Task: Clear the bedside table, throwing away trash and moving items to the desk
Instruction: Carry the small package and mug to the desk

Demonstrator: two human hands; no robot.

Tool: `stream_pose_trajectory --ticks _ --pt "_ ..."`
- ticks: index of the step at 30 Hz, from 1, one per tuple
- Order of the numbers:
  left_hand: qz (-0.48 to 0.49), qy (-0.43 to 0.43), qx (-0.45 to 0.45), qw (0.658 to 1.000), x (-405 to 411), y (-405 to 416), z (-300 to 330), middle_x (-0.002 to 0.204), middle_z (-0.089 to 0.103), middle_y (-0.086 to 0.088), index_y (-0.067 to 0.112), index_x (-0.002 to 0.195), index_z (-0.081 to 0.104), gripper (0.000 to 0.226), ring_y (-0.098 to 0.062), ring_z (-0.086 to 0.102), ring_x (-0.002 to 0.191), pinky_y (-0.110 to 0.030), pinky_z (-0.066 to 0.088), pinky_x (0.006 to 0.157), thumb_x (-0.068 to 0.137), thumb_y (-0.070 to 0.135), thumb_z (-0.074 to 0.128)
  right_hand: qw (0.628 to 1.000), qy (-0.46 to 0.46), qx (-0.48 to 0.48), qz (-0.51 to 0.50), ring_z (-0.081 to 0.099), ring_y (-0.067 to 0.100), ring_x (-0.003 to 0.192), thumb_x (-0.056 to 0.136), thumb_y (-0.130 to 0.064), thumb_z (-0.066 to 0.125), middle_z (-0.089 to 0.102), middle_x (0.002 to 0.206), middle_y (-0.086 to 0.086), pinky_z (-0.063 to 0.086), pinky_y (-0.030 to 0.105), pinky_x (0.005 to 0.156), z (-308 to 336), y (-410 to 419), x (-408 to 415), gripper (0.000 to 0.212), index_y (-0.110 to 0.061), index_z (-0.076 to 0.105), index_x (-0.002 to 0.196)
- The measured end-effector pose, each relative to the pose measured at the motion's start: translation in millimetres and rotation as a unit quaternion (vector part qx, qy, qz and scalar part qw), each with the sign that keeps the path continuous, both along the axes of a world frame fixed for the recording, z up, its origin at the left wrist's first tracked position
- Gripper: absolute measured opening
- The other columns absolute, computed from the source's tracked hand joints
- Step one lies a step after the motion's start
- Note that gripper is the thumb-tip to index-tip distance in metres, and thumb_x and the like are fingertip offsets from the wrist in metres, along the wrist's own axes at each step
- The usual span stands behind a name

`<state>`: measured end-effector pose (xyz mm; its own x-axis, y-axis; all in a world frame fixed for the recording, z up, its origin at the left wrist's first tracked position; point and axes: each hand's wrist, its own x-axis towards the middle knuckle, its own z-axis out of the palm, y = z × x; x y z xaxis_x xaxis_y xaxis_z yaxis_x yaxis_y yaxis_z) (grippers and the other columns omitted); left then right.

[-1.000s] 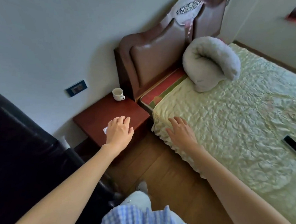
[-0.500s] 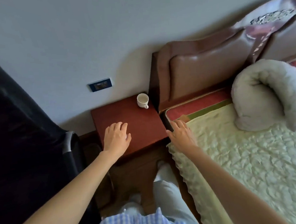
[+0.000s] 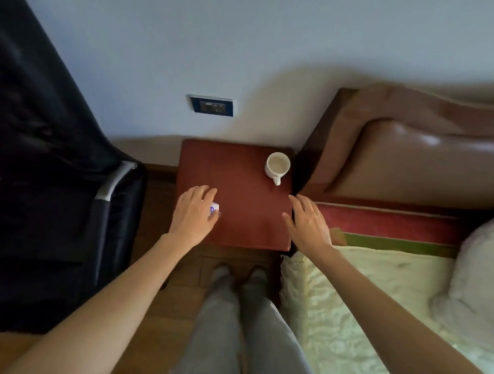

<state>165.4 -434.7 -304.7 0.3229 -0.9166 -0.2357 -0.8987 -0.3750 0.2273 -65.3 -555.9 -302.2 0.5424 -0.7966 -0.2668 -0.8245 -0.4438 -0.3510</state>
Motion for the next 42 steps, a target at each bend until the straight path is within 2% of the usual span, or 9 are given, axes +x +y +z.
stream_pose_trajectory --ticks 4,8,14,19,23,31,35,38,42 --pt "-0.005 0.022 0.023 0.999 3 -7 -52 0.139 0.049 -0.013 0.010 0.137 0.046 0.054 -0.029 0.044 0.130 -0.041 0.036 0.109 0.087 0.023 0.062 1.000 -0.021 -0.012 0.007 0.042 0.035 0.129 0.093 -0.023 0.054 0.048 0.138 0.019 0.036 0.046 0.105 -44 -14 7 0.044 -0.006 0.049 0.133" --pt "-0.012 0.039 0.042 0.998 10 -9 -110 0.137 0.050 -0.013 0.011 0.136 0.046 0.056 -0.030 0.045 0.129 -0.043 0.036 0.109 0.085 0.021 0.065 0.999 -0.046 -0.004 -0.019 0.040 0.032 0.130 0.093 -0.022 0.053 0.046 0.139 0.015 0.037 0.044 0.106 -87 -23 16 0.043 -0.009 0.049 0.134" --pt "-0.013 0.024 0.050 0.998 32 -5 -185 0.129 0.057 -0.016 0.008 0.130 0.053 0.059 -0.034 0.053 0.118 -0.044 0.044 0.098 0.075 0.008 0.075 0.995 -0.083 -0.027 -0.046 0.045 0.034 0.125 0.091 -0.018 0.057 0.049 0.136 0.018 0.043 0.048 0.100 -146 -35 23 0.044 -0.008 0.049 0.133" --pt "-0.032 0.006 0.070 0.997 55 -8 -225 0.139 0.049 -0.017 0.009 0.137 0.047 0.065 -0.037 0.043 0.129 -0.047 0.039 0.103 0.079 0.021 0.075 0.990 -0.100 -0.042 -0.090 0.045 0.033 0.124 0.092 -0.019 0.056 0.048 0.137 0.016 0.043 0.048 0.099 -184 -37 21 0.046 -0.010 0.046 0.135" --pt "-0.046 0.017 0.058 0.997 66 -13 -244 0.139 0.048 -0.020 0.008 0.137 0.047 0.066 -0.039 0.042 0.130 -0.051 0.037 0.104 0.079 0.024 0.074 0.988 -0.095 -0.033 -0.114 0.044 0.030 0.126 0.093 -0.022 0.054 0.046 0.140 0.011 0.043 0.043 0.097 -203 -34 24 0.048 -0.015 0.042 0.139" --pt "0.001 0.051 0.008 0.999 64 -17 -251 0.116 0.057 -0.016 0.009 0.127 0.056 0.058 -0.035 0.053 0.106 -0.045 0.044 0.088 0.074 0.020 0.077 0.983 -0.094 -0.028 -0.156 0.040 0.029 0.130 0.094 -0.030 0.052 0.042 0.143 0.012 0.042 0.042 0.098 -217 -50 48 0.055 -0.010 0.034 0.142" --pt "0.053 0.069 -0.034 0.996 58 -17 -248 0.108 0.057 -0.015 0.009 0.118 0.062 0.052 -0.035 0.054 0.095 -0.043 0.047 0.075 0.069 0.015 0.080 0.980 -0.091 -0.065 -0.166 0.047 0.028 0.123 0.092 -0.033 0.055 0.050 0.135 0.011 0.046 0.041 0.089 -218 -68 62 0.052 -0.008 0.044 0.135" --pt "0.072 0.069 -0.057 0.993 52 -16 -247 0.104 0.060 -0.011 0.013 0.115 0.063 0.050 -0.032 0.055 0.090 -0.038 0.046 0.066 0.068 0.016 0.081 0.973 -0.087 -0.091 -0.196 0.054 0.027 0.111 0.089 -0.033 0.059 0.058 0.123 0.008 0.048 0.038 0.075 -219 -77 69 0.040 -0.009 0.057 0.121" --pt "0.084 0.073 -0.078 0.991 43 -14 -247 0.100 0.061 -0.008 0.016 0.116 0.063 0.048 -0.030 0.055 0.085 -0.034 0.044 0.061 0.071 0.016 0.080 0.966 -0.065 -0.098 -0.229 0.059 0.027 0.093 0.087 -0.034 0.062 0.063 0.103 0.006 0.035 0.030 0.061 -225 -84 77 0.028 -0.011 0.063 0.103"
